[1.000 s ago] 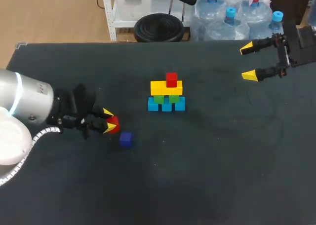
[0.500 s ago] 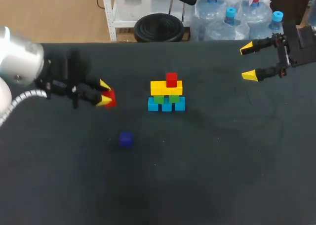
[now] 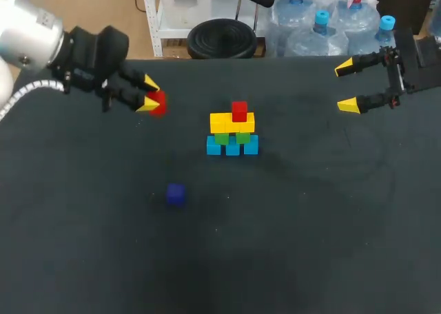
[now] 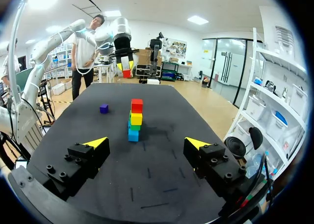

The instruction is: Place the blue cubes, place green cubes on the blue cubes, place the yellow cubes on the green cubes, then place the red cubes on the yellow cubes, and place purple cube on the red cubes.

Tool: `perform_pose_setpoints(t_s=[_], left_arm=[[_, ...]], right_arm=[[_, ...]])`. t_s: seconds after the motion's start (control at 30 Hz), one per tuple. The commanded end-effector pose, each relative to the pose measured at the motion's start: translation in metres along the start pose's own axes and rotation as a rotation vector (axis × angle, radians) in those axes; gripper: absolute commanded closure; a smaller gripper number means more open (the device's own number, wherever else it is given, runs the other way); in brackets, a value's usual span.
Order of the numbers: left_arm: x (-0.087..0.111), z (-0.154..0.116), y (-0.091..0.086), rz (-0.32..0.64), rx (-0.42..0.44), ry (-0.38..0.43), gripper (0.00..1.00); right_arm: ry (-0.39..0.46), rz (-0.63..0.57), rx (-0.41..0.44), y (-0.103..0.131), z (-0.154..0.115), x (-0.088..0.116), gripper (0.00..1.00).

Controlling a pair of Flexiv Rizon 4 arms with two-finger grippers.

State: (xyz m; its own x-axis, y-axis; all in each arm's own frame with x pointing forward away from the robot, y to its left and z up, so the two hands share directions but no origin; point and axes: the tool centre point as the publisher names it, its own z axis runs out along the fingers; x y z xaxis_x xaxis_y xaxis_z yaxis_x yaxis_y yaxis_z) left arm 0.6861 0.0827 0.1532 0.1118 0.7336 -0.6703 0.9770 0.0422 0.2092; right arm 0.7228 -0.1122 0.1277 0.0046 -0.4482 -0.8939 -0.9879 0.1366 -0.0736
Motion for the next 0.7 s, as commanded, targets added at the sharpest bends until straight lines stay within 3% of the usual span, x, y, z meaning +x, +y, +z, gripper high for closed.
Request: perform_pose_setpoints(t_s=[0.03,0.7], left_arm=[[-0.006,0.012,0.014,0.016,0.048,-0.022,1.00],[-0.032,0.052,0.034,0.065,0.103,-0.053,1.00]], right_arm=[[-0.002,-0.001,0.000,0.000,0.001,0.000,0.00],[-0.002,-0.001,0.000,0.000,0.001,0.000,0.00]])
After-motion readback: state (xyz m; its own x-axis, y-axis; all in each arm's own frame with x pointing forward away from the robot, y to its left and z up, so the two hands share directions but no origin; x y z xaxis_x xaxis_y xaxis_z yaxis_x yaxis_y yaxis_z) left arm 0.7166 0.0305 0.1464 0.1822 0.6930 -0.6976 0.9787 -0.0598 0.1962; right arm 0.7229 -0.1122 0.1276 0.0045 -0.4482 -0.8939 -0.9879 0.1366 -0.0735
